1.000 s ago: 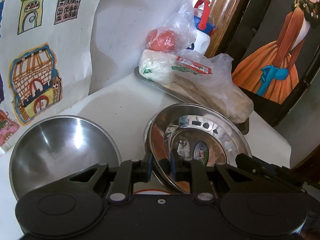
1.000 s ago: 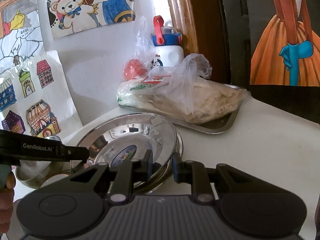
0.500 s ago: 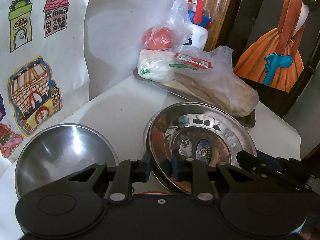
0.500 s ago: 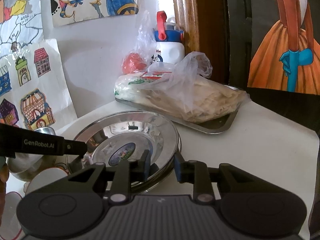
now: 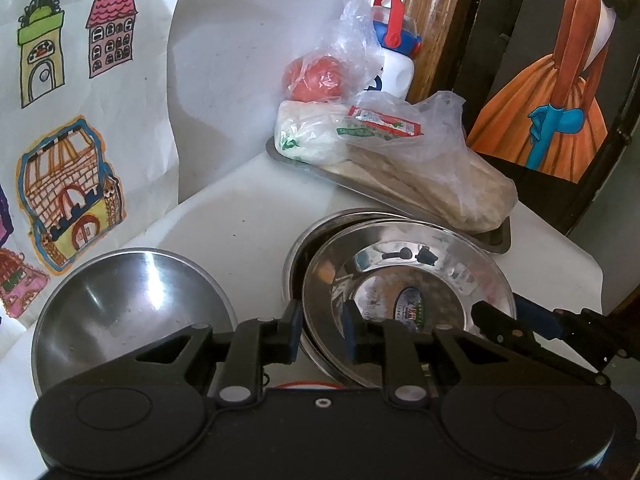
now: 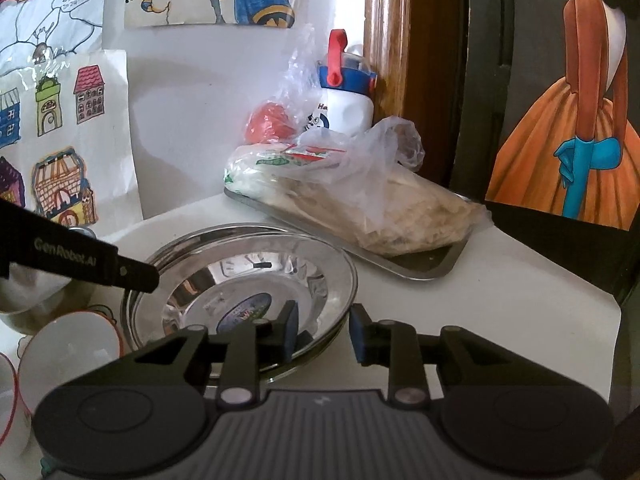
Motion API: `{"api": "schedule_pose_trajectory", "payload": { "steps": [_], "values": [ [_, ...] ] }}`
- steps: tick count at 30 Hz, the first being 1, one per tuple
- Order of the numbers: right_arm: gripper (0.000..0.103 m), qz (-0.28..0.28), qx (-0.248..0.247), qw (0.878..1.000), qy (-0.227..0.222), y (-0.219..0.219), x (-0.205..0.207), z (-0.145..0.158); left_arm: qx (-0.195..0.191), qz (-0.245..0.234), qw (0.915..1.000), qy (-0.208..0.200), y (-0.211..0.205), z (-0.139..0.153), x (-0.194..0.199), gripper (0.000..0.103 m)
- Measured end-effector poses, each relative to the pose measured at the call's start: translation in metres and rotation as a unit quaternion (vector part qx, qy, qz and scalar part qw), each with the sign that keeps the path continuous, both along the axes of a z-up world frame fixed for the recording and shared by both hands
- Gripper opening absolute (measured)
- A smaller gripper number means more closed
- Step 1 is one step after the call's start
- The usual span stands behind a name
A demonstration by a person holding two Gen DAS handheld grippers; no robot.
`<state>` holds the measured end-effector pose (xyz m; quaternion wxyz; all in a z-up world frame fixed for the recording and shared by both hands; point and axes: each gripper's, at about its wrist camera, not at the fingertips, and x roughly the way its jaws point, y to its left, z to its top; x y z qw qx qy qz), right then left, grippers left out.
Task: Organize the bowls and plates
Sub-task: 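Lift the held steel plate and lower it onto the other plate, open left gripper, then move the left gripper to the large steel bowl and grasp its rim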
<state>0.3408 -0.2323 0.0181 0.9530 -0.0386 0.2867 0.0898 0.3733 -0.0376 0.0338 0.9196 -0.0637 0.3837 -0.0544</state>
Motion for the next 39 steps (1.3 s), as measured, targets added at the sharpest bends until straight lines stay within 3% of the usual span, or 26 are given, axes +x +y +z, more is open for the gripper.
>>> {"api": "schedule_pose_trajectory", "payload": {
  "steps": [7, 9, 24, 26, 31, 39],
  "values": [
    [0.038, 0.006, 0.004, 1.0, -0.008, -0.001, 0.0, -0.01, -0.017, 0.008, 0.9997, -0.013, 0.009, 0.007, -0.008, 0.033],
    [0.051, 0.008, 0.009, 1.0, -0.015, -0.003, -0.003, -0.01, -0.022, 0.01, 0.9995, -0.018, 0.012, 0.01, -0.011, 0.037],
    [0.094, 0.024, 0.063, 0.992, -0.104, -0.01, -0.07, 0.047, -0.059, 0.022, 0.9935, -0.094, 0.037, 0.048, -0.066, 0.08],
    [0.1, 0.025, 0.073, 0.991, -0.113, -0.012, -0.079, 0.055, -0.062, 0.025, 0.9919, -0.109, 0.041, 0.054, -0.076, 0.09],
    [0.103, 0.032, 0.09, 0.986, -0.138, -0.014, -0.105, 0.074, -0.06, 0.032, 0.9869, -0.146, 0.055, 0.067, -0.108, 0.1],
    [0.103, 0.06, 0.1, 0.982, -0.146, -0.001, -0.141, 0.085, -0.058, 0.037, 0.9855, -0.155, 0.079, 0.07, -0.15, 0.102]
  ]
}}
